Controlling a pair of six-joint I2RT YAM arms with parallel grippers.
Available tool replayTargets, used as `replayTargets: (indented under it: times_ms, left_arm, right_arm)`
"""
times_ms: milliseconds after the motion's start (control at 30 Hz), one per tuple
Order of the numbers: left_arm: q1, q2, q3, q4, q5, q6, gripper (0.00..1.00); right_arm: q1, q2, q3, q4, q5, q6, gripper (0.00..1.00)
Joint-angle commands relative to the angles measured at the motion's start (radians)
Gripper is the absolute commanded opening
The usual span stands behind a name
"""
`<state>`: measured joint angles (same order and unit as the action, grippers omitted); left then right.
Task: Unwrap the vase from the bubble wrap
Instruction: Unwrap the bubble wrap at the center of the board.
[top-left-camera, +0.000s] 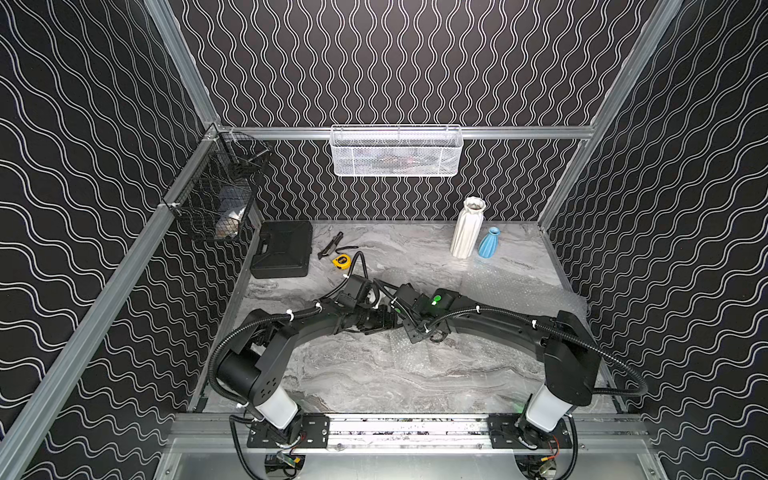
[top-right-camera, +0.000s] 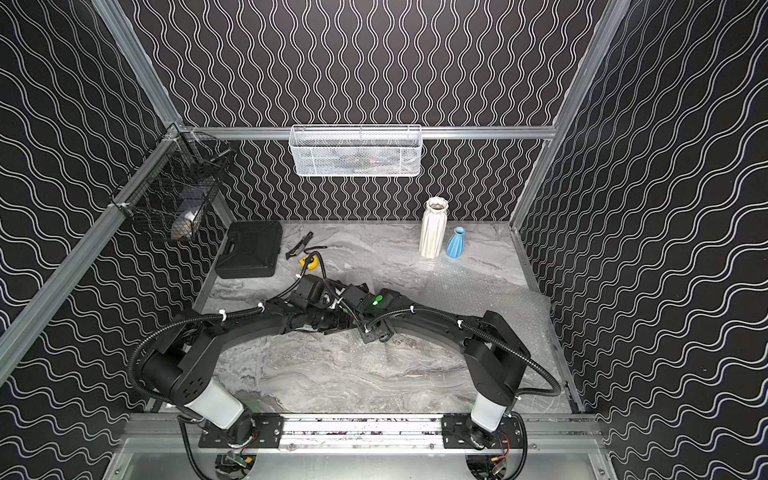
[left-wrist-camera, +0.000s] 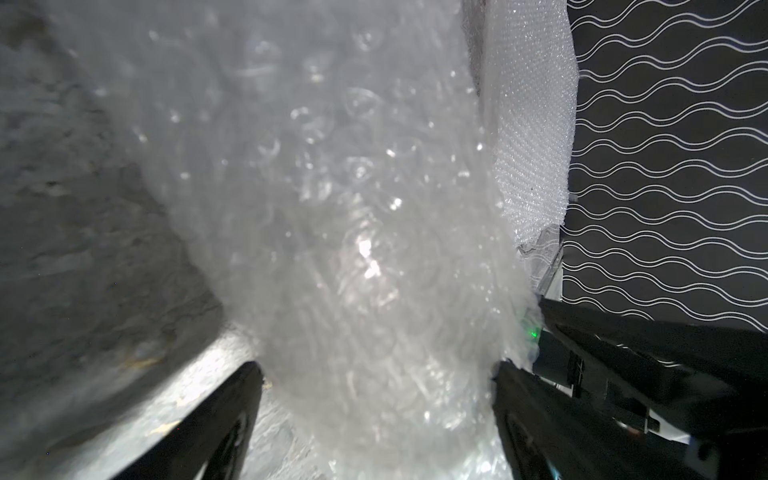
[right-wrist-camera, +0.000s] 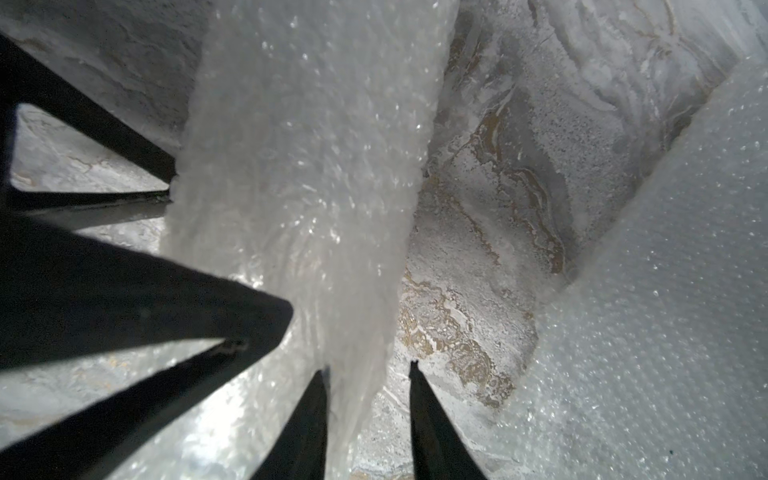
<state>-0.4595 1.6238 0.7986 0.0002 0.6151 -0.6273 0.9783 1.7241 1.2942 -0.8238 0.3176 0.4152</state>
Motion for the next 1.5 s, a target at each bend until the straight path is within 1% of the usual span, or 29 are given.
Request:
replayTargets:
  times_ms: [0, 200, 400, 533, 700, 1067, 1267, 1467]
  left_arm:
    - [-0.005, 0.007, 0.005, 0.013, -0.034, -0.009, 0.88]
    - [-0.018, 0.018, 0.011, -0.037, -0.092, 0.017, 0.84]
    - [-0.024, 0.015, 0.001, -0.038, -0.107, 0.019, 0.81]
    - [-0.026, 0.016, -0.001, -0.04, -0.109, 0.021, 0.79]
    - [-0.025, 0.01, -0.004, -0.047, -0.116, 0.022, 0.78]
    - [-0.025, 0.007, -0.011, -0.047, -0.125, 0.017, 0.77]
    - [-0.026, 0.007, -0.016, -0.045, -0.131, 0.012, 0.77]
    - [-0.025, 0.002, -0.024, -0.046, -0.134, 0.013, 0.77]
  right_arm:
    - [0.003, -0.003, 0.0, -0.032, -0.01, 0.014, 0.34]
    - [0.003, 0.001, -0.004, -0.042, -0.009, 0.013, 0.35]
    - [0.003, 0.006, -0.007, -0.061, -0.006, 0.02, 0.34]
    - [0.003, 0.003, -0.012, -0.066, -0.012, 0.02, 0.3]
    - [0.004, 0.011, -0.01, -0.081, -0.027, 0.019, 0.3]
    - [0.008, 0.018, 0.007, -0.127, -0.11, -0.02, 0.29]
    - [0.008, 0.012, 0.002, -0.113, -0.179, -0.058, 0.31]
    - [0.008, 0.013, -0.008, -0.105, -0.228, -0.081, 0.3]
